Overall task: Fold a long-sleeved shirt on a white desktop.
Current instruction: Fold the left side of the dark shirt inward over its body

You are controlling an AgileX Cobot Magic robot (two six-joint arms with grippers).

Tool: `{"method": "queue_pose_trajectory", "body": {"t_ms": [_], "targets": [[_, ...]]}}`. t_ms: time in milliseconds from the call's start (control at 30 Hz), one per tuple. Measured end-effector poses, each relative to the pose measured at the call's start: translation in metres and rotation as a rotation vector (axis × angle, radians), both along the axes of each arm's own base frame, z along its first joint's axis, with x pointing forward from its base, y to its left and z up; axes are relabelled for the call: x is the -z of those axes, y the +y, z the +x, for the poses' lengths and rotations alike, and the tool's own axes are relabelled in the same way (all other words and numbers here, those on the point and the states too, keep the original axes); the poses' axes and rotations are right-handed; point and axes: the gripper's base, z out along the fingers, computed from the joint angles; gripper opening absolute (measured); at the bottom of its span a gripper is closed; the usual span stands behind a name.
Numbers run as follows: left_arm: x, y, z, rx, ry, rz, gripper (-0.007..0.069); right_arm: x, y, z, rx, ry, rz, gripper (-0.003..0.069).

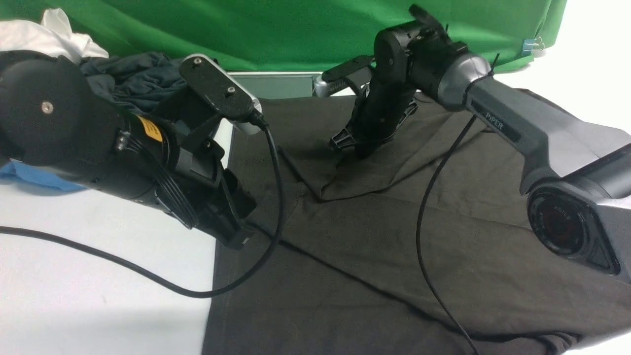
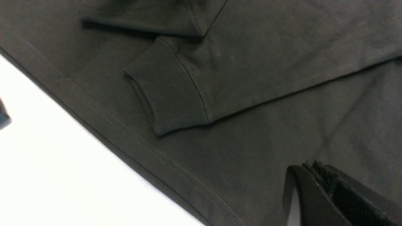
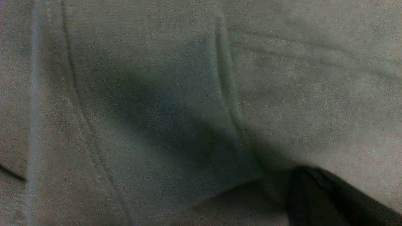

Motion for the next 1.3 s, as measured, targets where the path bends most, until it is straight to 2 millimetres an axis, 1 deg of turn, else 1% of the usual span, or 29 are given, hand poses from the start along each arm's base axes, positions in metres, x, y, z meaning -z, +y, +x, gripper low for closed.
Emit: {"method": "queue_pose_trajectory", "body": {"t_ms": [167,300,467,500,533,567,700,800,867,933,967,1033,1067,1100,1133,1167,1200,1233,1267,1300], "targets": [[0.0,0.0,0.0,0.0,0.0,0.0,0.0018,0.002,0.009,-0.003,-0.016,0.021,0.059,0.0031],[0.0,0.0,0.0,0.0,0.0,0.0,0.0018,0.004,0.021,-0.008,-0.056,0.052,0.135,0.0031],[0.0,0.0,0.0,0.001,0.003,0.001,0.0018,0.002,0.05,-0.024,-0.149,0.104,0.25,0.0031],[0.0,0.0,0.0,0.001,0.004,0.001,0.0018,0.001,0.053,-0.026,-0.159,0.11,0.261,0.0031],[0.0,0.0,0.0,0.002,0.006,0.002,0.0018,-0.001,0.063,-0.033,-0.191,0.136,0.312,0.0031],[0.0,0.0,-0.001,0.002,0.007,0.002,0.0018,-0.002,0.069,-0.037,-0.21,0.151,0.343,0.0031],[0.0,0.0,-0.001,0.003,0.009,0.003,0.0018,-0.007,0.085,-0.05,-0.288,0.207,0.436,0.0031],[0.001,0.0,-0.001,0.003,0.011,0.004,0.0018,-0.008,0.09,-0.054,-0.315,0.226,0.459,0.0031],[0.001,0.0,-0.001,0.003,0.012,0.004,0.0018,-0.015,0.09,-0.056,-0.318,0.225,0.46,0.0031],[0.0,0.0,-0.002,0.005,0.017,0.005,0.0018,-0.035,0.081,-0.056,-0.295,0.174,0.402,0.0031],[0.0,0.001,-0.002,0.005,0.016,0.005,0.0018,-0.035,0.081,-0.056,-0.295,0.176,0.401,0.0031],[-0.005,0.001,-0.007,0.012,0.012,-0.005,0.0018,-0.068,0.057,-0.054,-0.245,0.052,0.224,0.0031],[-0.009,0.001,-0.012,0.022,-0.006,-0.016,0.0018,-0.092,0.039,-0.056,-0.195,-0.023,0.129,0.0031],[-0.009,0.001,-0.013,0.024,-0.011,-0.016,0.0018,-0.094,0.036,-0.056,-0.187,-0.028,0.11,0.0033],[-0.011,0.0,-0.016,0.034,-0.025,-0.02,0.0018,-0.108,0.023,-0.057,-0.149,-0.077,0.052,0.0033],[-0.013,-0.003,-0.023,0.057,-0.05,-0.028,0.0018,-0.126,-0.002,-0.057,-0.074,-0.134,-0.036,0.0033],[-0.015,-0.005,-0.029,0.075,-0.07,-0.034,0.0018,-0.134,-0.025,-0.056,-0.006,-0.163,-0.091,0.0033],[-0.014,-0.007,-0.03,0.083,-0.07,-0.034,0.0018,-0.137,-0.028,-0.055,0.006,-0.17,-0.086,0.0033],[-0.014,-0.011,-0.036,0.11,-0.088,-0.041,0.0018,-0.139,-0.054,-0.051,0.083,-0.176,-0.103,0.0033],[-0.013,-0.015,-0.04,0.129,-0.096,-0.044,0.0018,-0.138,-0.071,-0.046,0.135,-0.175,-0.099,0.0033]]}}
